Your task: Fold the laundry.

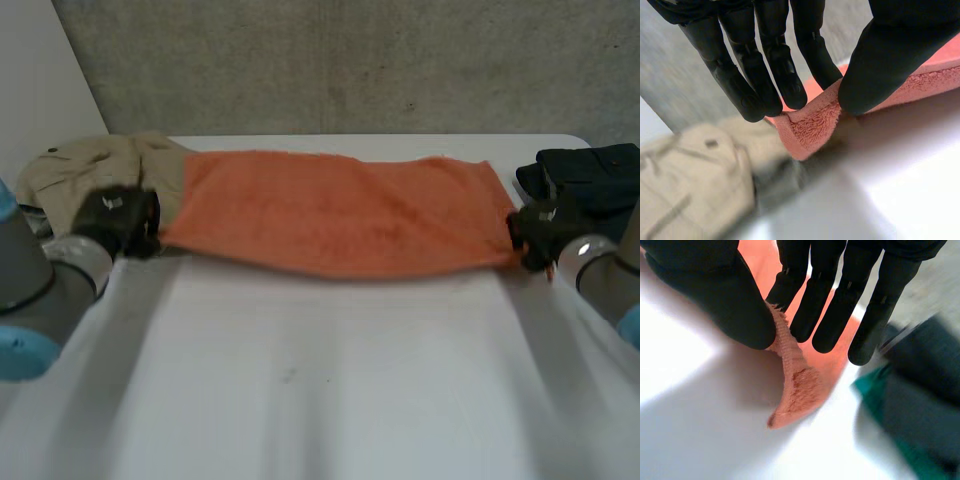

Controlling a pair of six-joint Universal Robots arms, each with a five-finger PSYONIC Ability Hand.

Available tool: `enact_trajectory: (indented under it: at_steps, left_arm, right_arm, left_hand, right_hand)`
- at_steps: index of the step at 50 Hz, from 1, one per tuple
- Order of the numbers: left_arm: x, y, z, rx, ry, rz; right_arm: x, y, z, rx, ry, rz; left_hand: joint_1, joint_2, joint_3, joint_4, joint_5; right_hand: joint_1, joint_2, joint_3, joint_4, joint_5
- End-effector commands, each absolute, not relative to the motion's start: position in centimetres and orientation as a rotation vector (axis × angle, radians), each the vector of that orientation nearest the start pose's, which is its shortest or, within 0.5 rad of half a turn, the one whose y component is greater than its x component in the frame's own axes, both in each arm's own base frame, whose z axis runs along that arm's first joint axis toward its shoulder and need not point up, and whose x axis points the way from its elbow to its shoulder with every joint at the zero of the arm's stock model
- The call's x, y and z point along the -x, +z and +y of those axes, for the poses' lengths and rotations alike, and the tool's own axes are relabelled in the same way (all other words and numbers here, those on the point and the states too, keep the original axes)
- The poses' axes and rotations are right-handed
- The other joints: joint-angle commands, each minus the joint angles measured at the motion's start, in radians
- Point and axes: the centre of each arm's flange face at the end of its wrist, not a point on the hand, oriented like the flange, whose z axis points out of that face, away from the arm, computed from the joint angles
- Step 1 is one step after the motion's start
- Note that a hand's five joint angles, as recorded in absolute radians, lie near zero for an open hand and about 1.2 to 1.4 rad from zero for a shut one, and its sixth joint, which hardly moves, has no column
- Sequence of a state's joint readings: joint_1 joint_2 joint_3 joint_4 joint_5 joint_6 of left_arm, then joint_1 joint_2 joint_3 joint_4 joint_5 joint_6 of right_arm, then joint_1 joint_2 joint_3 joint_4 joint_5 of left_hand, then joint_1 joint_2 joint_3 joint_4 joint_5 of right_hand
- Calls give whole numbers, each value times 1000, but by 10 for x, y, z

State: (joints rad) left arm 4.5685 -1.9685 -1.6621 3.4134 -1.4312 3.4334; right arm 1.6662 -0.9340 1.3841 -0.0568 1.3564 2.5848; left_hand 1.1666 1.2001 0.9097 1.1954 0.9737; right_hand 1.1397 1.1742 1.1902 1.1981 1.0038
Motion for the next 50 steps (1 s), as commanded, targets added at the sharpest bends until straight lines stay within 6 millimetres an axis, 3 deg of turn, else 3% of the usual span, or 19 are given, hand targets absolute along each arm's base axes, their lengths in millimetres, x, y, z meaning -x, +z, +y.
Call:
enact_trajectory:
  at_steps: [1,5,9,14,16,20,27,31,39,46,48,49,50]
  left_arm:
    - [184,169,-266,-971,-1618,2381]
    - [175,172,-208,-1195,-1288,2423]
    - [169,174,-171,-1359,-1081,2454]
    - [167,172,-158,-1483,-996,2452]
    - [169,173,-167,-1504,-1033,2410]
    - [181,178,-206,-1448,-1226,2303]
    - [214,186,-308,-1089,-1610,2185]
    - [228,177,-343,-1056,-1636,2108]
    - [253,163,-385,-1095,-1698,1975]
    - [269,165,-401,-1088,-1787,1915]
    - [276,167,-403,-1084,-1838,1896]
    - [279,169,-405,-1067,-1873,1867]
    - [279,170,-405,-1050,-1885,1859]
  right_arm:
    - [-168,157,-317,1309,-1404,2658]
    - [-148,184,-277,1445,-1075,2763]
    - [-136,195,-239,1638,-747,2720]
    - [-123,192,-241,1874,-766,2625]
    - [-120,187,-254,1889,-840,2634]
    - [-125,181,-285,1763,-1071,2696]
    - [-152,171,-347,1485,-1620,2620]
    - [-161,162,-377,1442,-1875,2529]
    - [-175,148,-419,1440,-2174,2384]
    - [-186,133,-440,1449,-2238,2363]
    - [-191,127,-443,1456,-2246,2375]
    - [-192,127,-445,1441,-2264,2385]
    - [-193,127,-446,1422,-2282,2409]
  left_hand:
    - [230,196,487,201,248]
    - [230,196,487,201,248]
    - [230,196,487,201,248]
    - [230,196,487,201,248]
    - [230,196,487,201,248]
    - [230,196,487,201,248]
    - [230,196,487,201,248]
    - [230,196,487,201,248]
    - [230,196,487,201,248]
    - [230,196,487,201,248]
    - [-47,-81,210,-76,-29]
    - [-680,-713,-423,-708,-661]
    - [-992,-1026,-735,-1021,-974]
  right_hand:
    - [257,222,206,198,218]
    - [257,222,206,198,218]
    - [257,222,206,198,218]
    - [257,222,206,198,218]
    - [257,222,206,198,218]
    - [257,222,206,198,218]
    - [257,222,206,198,218]
    - [257,222,206,198,218]
    - [257,222,206,198,218]
    - [257,222,206,198,218]
    - [-738,-772,-788,-796,-776]
    - [-965,-1000,-1016,-1024,-1004]
    - [-965,-1000,-1016,-1024,-1004]
